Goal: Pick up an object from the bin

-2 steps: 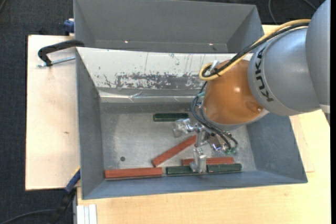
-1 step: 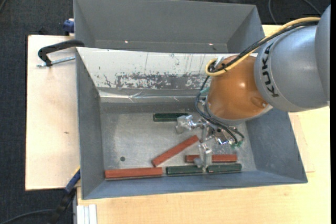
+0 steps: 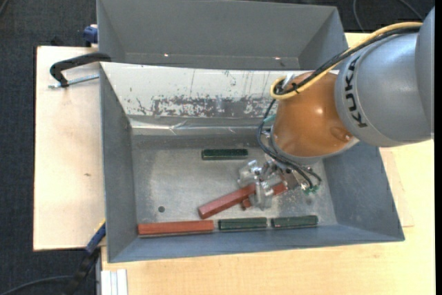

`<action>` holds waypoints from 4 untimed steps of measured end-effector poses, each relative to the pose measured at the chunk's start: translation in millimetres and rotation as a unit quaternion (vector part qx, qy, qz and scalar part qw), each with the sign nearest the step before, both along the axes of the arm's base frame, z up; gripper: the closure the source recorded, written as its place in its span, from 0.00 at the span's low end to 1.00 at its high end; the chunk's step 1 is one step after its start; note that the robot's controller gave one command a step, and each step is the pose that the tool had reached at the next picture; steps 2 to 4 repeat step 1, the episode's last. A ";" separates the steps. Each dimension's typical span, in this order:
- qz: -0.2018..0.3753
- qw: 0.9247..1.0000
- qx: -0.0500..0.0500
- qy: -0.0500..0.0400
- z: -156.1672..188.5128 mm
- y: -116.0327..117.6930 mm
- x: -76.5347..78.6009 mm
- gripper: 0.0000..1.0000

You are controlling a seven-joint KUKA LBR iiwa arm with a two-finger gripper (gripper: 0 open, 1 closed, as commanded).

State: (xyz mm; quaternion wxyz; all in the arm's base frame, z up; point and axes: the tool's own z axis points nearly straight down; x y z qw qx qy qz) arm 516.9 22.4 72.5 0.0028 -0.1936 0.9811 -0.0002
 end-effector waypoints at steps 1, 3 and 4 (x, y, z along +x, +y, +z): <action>-0.002 1.000 0.001 -0.005 148.1 26.7 11.7 1.00; -0.002 1.000 0.001 -0.005 148.1 26.7 11.7 1.00; -0.002 1.000 0.001 -0.005 148.1 26.7 11.7 1.00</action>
Offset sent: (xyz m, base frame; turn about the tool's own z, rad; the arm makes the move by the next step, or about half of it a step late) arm 0.0086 0.0251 0.1426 0.0045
